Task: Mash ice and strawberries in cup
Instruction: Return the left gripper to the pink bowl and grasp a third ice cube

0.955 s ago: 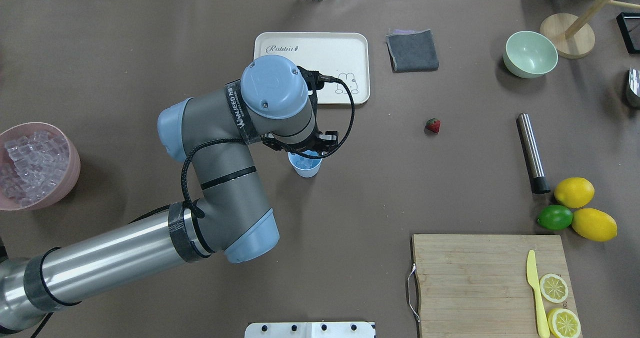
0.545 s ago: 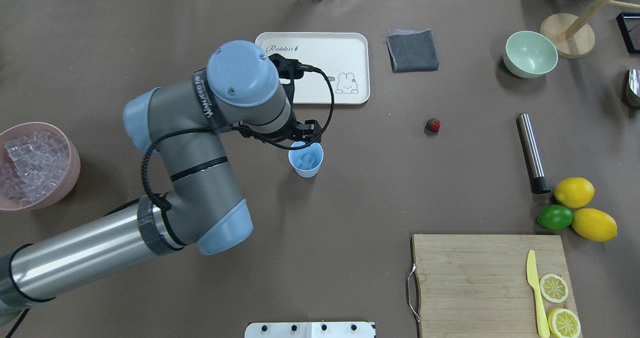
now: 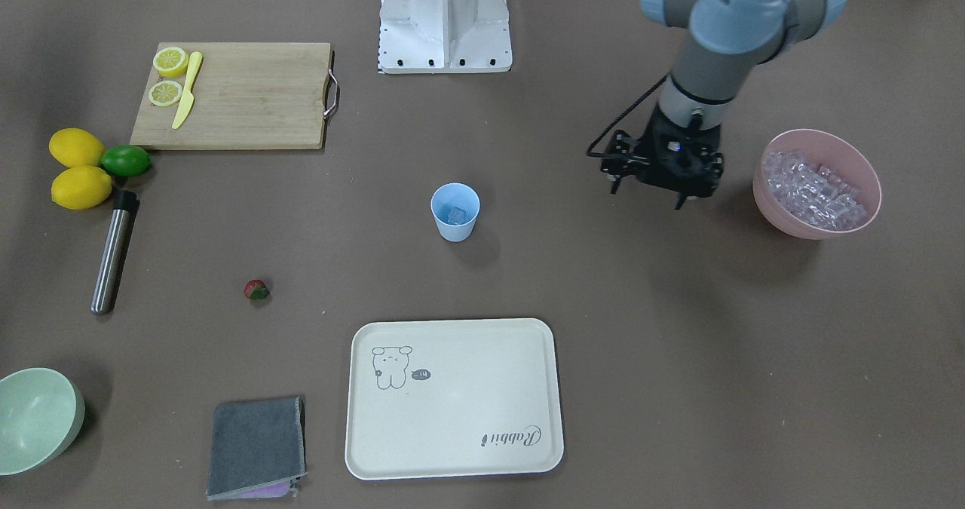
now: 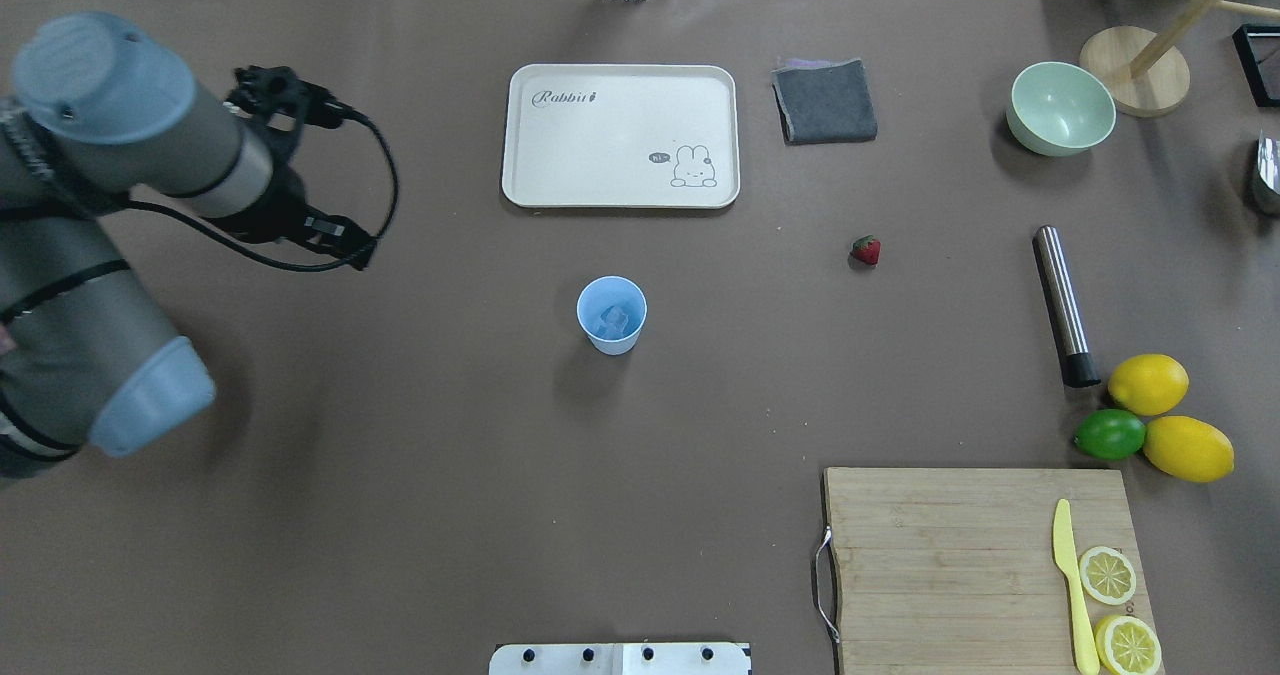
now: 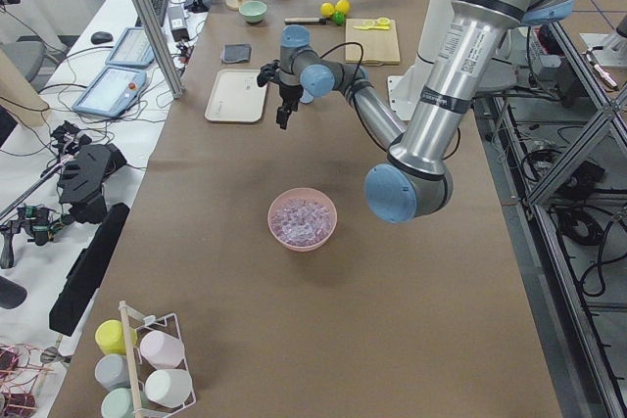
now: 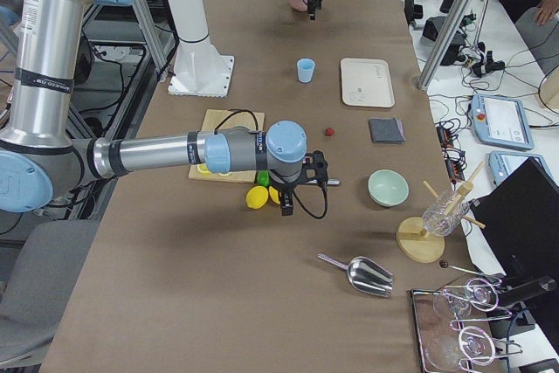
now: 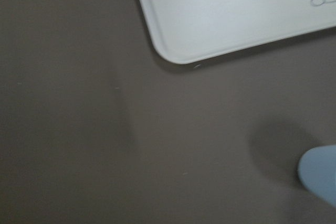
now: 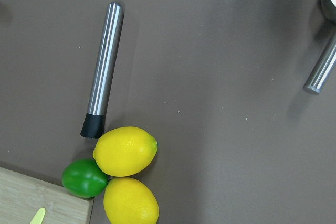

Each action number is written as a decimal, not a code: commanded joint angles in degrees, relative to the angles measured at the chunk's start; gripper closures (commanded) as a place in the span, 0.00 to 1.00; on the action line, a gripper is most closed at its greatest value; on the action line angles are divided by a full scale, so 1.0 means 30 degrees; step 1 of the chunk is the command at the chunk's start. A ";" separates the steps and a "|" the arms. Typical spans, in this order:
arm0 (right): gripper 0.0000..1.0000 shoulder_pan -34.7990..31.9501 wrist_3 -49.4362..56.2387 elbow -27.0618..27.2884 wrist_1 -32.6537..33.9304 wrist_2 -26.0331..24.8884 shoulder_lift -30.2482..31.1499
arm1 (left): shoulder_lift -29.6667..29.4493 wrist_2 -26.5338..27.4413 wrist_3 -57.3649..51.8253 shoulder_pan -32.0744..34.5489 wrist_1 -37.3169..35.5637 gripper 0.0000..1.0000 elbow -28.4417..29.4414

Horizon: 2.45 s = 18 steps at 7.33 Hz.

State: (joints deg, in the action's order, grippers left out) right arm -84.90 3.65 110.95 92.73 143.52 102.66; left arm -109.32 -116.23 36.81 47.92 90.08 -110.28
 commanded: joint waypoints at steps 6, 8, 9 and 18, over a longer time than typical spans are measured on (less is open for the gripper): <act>0.00 0.0029 -0.0075 -0.0099 -0.0001 0.0001 -0.0059 | 0.8573 -0.1628 0.8988 0.4712 0.4530 0.03 -0.0307; 0.00 0.0029 -0.0046 -0.0099 -0.0001 0.0001 -0.0088 | 0.8815 -0.1047 1.0890 0.4392 0.6090 0.03 0.0721; 0.00 0.0029 -0.0046 -0.0099 -0.0001 0.0001 -0.0117 | 0.8699 -0.0694 1.1280 0.4099 0.6358 0.03 0.1015; 0.00 0.0029 -0.0075 0.0164 -0.0030 0.0030 -0.0176 | 0.7848 -0.0661 1.1489 0.4067 0.8557 0.12 0.4269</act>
State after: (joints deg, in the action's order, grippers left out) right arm -84.82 3.45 111.24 92.64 143.54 102.13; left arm -85.54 -118.28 71.13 60.12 115.35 -98.06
